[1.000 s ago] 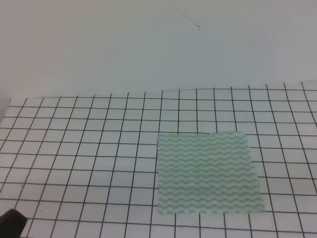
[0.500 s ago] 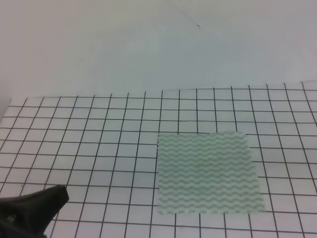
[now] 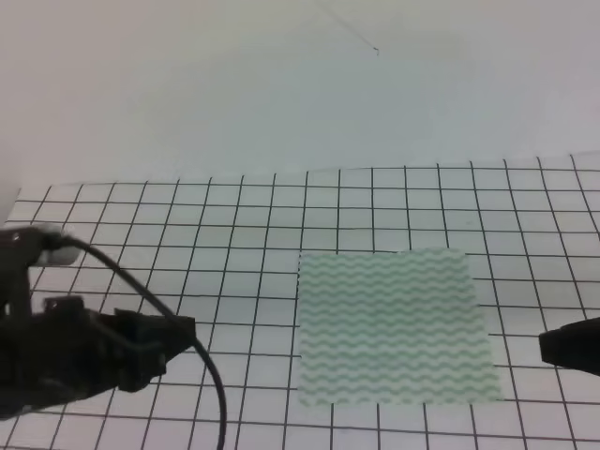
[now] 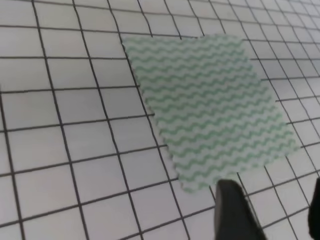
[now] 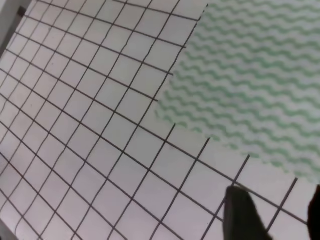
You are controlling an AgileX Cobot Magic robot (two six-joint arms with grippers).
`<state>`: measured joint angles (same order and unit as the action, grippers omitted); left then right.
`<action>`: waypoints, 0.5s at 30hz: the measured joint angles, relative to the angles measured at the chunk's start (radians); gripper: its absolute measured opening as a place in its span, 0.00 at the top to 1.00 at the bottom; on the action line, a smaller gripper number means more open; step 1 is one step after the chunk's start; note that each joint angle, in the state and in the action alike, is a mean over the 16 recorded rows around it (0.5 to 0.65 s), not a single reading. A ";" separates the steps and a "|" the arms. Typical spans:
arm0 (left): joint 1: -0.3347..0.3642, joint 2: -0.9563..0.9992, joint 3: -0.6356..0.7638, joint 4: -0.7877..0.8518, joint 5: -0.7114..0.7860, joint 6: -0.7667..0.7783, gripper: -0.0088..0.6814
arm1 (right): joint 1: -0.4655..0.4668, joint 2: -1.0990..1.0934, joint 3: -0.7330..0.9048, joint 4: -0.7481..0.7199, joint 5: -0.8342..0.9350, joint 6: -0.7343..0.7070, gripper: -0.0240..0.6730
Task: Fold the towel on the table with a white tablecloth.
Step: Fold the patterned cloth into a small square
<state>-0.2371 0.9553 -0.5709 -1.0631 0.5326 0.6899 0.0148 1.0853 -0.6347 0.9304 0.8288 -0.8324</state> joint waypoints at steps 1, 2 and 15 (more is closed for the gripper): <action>0.000 0.030 -0.017 0.004 0.012 0.002 0.63 | 0.012 0.024 -0.005 0.005 -0.011 0.000 0.54; 0.000 0.060 -0.035 0.009 0.024 0.005 0.60 | 0.025 0.048 -0.009 0.008 -0.024 0.004 0.54; 0.000 0.278 -0.194 0.056 0.124 0.025 0.50 | 0.155 0.373 -0.055 -0.008 -0.236 0.102 0.54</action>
<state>-0.2371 1.2332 -0.7649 -1.0071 0.6569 0.7151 0.1694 1.4578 -0.6900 0.9220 0.5933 -0.7307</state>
